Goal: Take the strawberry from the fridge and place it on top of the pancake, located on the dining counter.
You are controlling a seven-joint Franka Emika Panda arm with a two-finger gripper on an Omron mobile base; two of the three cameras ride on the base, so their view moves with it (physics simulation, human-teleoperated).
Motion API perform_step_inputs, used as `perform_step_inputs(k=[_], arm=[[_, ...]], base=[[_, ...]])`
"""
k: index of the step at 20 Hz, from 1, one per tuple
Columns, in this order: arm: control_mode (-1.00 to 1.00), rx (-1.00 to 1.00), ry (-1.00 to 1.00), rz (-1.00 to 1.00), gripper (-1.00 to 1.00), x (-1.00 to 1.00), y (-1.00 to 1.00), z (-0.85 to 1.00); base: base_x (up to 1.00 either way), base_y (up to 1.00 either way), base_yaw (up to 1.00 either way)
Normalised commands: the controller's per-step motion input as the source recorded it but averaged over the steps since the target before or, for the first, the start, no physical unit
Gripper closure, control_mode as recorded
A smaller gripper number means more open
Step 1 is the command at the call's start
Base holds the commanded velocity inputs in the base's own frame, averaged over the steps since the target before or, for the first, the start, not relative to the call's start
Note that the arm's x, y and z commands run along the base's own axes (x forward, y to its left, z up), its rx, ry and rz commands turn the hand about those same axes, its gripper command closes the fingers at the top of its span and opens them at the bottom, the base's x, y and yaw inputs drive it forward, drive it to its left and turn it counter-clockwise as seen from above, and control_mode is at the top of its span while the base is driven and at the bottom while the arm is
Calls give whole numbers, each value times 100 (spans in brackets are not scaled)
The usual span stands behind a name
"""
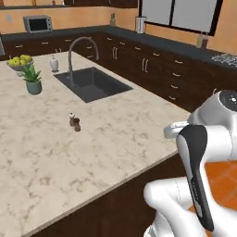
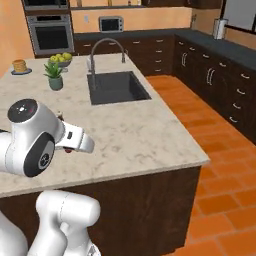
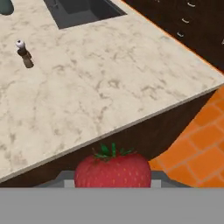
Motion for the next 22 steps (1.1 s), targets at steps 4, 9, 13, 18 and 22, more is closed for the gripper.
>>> perform_step_inputs(k=[4,9,13,18,22], arm=[[100,0,0,0,100,0,0,0],[100,0,0,0,100,0,0,0],[100,0,0,0,100,0,0,0],[100,0,0,0,100,0,0,0],[100,0,0,0,100,0,0,0]], base=[[-55,62,72],[-43,98,60],[-41,100,47],[-28,100,36],[-23,100,25]])
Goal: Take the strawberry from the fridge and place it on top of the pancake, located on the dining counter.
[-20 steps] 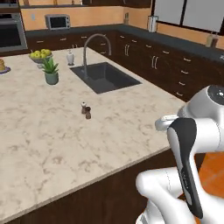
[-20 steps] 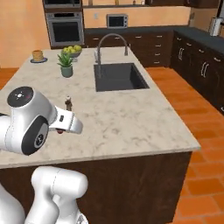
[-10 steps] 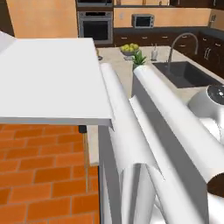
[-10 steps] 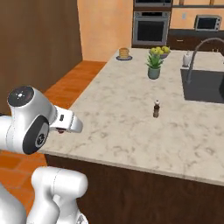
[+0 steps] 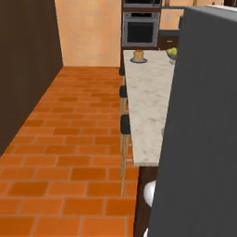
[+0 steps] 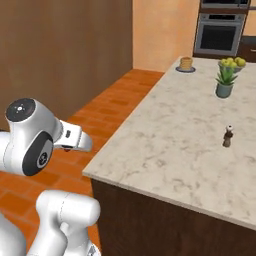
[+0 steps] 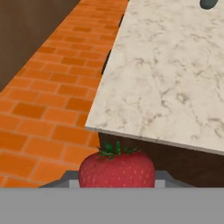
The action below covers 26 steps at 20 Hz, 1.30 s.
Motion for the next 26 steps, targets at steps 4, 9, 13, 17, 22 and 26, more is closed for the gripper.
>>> perform_step_inputs(k=[4,9,13,17,22,26], arm=[[100,0,0,0,100,0,0,0],[100,0,0,0,100,0,0,0],[100,0,0,0,100,0,0,0],[100,0,0,0,100,0,0,0],[100,0,0,0,100,0,0,0],[100,0,0,0,100,0,0,0]], base=[[-35,100,20],[-75,76,63],[-12,83,69],[0,100,63],[0,100,59],[20,100,57]])
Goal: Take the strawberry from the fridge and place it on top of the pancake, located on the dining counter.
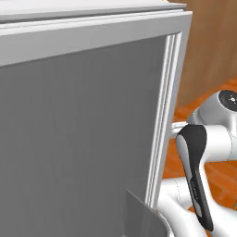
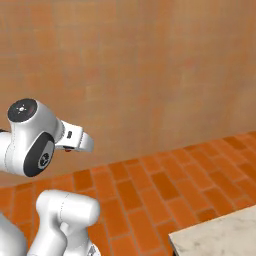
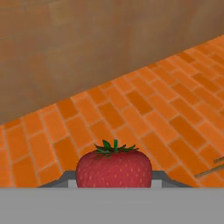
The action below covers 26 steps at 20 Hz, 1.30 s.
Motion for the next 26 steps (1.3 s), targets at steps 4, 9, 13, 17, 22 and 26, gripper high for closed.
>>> perform_step_inputs(k=[4,9,13,17,22,26], arm=[[100,0,0,0,100,0,0,0],[100,0,0,0,100,0,0,0],[100,0,0,0,100,0,0,0],[100,0,0,0,100,0,0,0],[100,0,0,0,100,0,0,0],[100,0,0,0,100,0,0,0]], base=[[76,97,50],[100,53,39],[100,42,17],[100,26,-3],[100,19,-30],[100,-30,-30]])
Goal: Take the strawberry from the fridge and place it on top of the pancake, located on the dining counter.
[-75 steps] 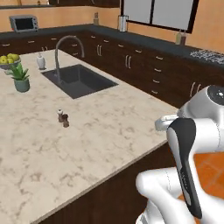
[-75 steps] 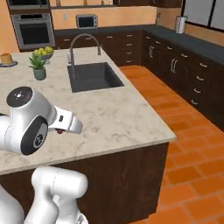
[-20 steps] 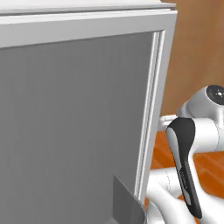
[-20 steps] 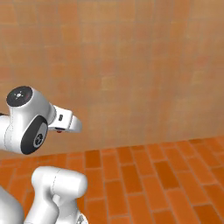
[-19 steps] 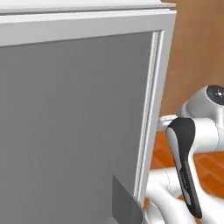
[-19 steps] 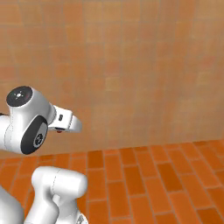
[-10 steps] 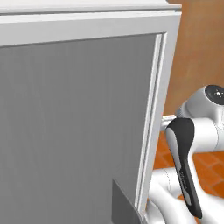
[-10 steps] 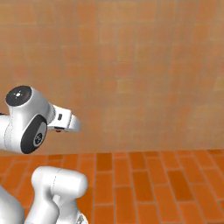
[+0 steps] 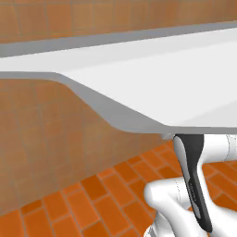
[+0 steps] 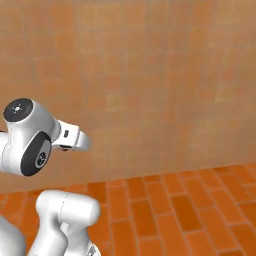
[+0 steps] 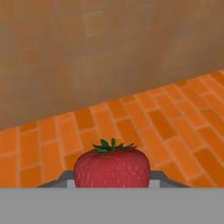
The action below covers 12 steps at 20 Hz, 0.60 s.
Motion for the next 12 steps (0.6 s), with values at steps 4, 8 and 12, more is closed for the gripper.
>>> perform_step_inputs(k=[4,8,12], arm=[[100,0,0,0,100,0,0,0],[100,0,0,0,100,0,0,0],[100,0,0,0,100,0,0,0]], base=[[100,-53,-11],[100,-8,-18],[85,0,-65]])
